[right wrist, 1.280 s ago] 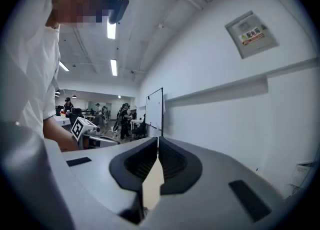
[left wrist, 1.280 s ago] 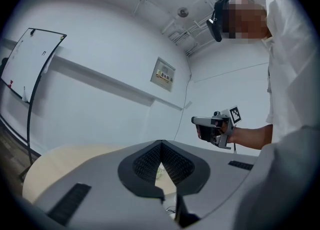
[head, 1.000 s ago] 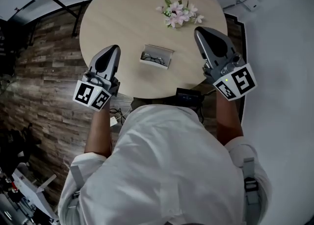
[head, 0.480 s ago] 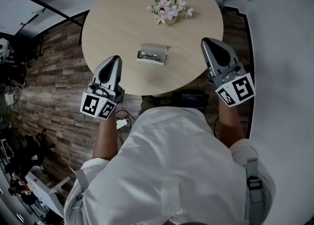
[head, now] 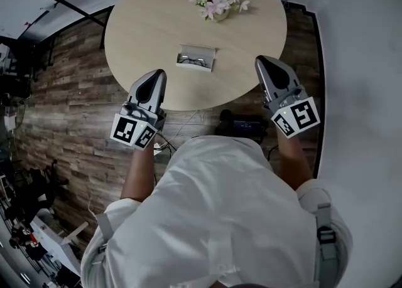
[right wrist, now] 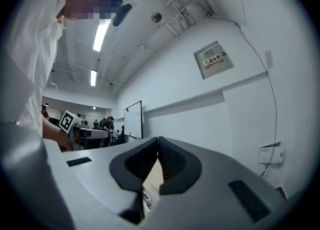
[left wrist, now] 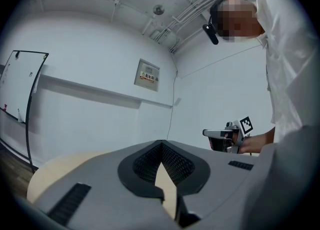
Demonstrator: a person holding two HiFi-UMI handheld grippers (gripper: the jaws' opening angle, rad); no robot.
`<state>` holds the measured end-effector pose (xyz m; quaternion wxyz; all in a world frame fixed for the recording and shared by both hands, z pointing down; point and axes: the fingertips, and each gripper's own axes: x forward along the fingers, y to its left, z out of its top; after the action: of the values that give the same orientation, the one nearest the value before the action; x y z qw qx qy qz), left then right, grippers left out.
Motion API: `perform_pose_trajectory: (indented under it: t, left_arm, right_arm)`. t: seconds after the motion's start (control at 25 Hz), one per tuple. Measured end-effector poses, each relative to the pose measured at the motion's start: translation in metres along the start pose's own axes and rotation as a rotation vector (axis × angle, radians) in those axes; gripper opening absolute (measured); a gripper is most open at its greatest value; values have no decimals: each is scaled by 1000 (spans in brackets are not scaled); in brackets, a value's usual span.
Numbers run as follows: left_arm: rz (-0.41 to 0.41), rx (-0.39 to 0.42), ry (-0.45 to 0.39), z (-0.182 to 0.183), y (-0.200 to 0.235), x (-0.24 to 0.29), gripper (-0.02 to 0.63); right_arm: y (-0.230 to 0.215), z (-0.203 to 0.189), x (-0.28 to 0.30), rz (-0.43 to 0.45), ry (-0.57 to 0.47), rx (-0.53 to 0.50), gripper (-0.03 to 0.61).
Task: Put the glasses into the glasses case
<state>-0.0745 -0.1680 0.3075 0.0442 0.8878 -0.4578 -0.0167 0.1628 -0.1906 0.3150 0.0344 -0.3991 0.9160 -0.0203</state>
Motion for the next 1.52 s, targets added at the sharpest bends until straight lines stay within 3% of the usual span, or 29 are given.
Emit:
perform_pose_trajectory:
  t: [0.2, 0.72, 1.12, 1.52]
  left_arm:
    - [-4, 7, 8, -8, -6, -35, 12]
    - [41, -21, 20, -38, -25, -147, 12]
    - [18, -57, 16, -67, -42, -167, 12]
    - [54, -88, 40, -79, -38, -175, 11]
  right_arm:
    - [34, -8, -7, -40, 42, -6, 25]
    - [153, -34, -49, -29, 105, -28, 25]
    - [173, -57, -87, -123, 150, 9, 25]
    - [176, -59, -104, -176, 139, 24, 25]
